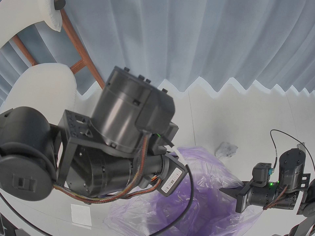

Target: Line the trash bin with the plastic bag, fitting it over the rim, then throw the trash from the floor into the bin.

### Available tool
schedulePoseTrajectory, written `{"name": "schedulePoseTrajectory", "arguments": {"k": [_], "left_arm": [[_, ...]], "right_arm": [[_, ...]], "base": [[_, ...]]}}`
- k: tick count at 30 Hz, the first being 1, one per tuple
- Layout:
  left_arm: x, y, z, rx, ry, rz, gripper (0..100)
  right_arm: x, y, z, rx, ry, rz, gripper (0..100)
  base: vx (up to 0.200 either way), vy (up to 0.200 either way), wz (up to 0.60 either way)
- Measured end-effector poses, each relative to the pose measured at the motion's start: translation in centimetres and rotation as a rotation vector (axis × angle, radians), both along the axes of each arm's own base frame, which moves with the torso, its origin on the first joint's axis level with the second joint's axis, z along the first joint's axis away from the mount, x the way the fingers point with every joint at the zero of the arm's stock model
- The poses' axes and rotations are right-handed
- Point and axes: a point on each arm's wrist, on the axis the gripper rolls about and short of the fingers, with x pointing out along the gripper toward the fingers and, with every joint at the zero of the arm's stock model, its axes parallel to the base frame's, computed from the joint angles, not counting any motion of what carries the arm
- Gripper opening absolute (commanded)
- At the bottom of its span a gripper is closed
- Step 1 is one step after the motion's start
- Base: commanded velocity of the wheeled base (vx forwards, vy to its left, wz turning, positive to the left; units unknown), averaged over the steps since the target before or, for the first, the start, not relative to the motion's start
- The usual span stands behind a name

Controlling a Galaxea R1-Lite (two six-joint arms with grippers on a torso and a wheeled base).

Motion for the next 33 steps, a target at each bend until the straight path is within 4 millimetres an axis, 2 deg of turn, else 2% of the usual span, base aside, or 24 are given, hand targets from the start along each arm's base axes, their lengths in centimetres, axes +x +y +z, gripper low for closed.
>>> {"name": "schedulePoseTrajectory", "arguments": {"k": [11,21,33], "left_arm": [[1.3,1.4,0.0,-0.162,0.136,0.187,0],[2.1,2.0,-0.1,-0.386,0.408,0.248,0],[4.8,5.1,0.2,-0.653,0.711,0.427,0]], "right_arm": [[-0.1,0.0,1.4,0.098,-0.075,0.043,0],[-0.3,0.0,1.8,0.159,-0.098,0.096,0],[-0.5,-0.9,2.0,0.254,-0.125,0.187,0]], "base": [[0.0,0.0,0.0],[0.0,0.0,0.0],[0.0,0.0,0.0]]}}
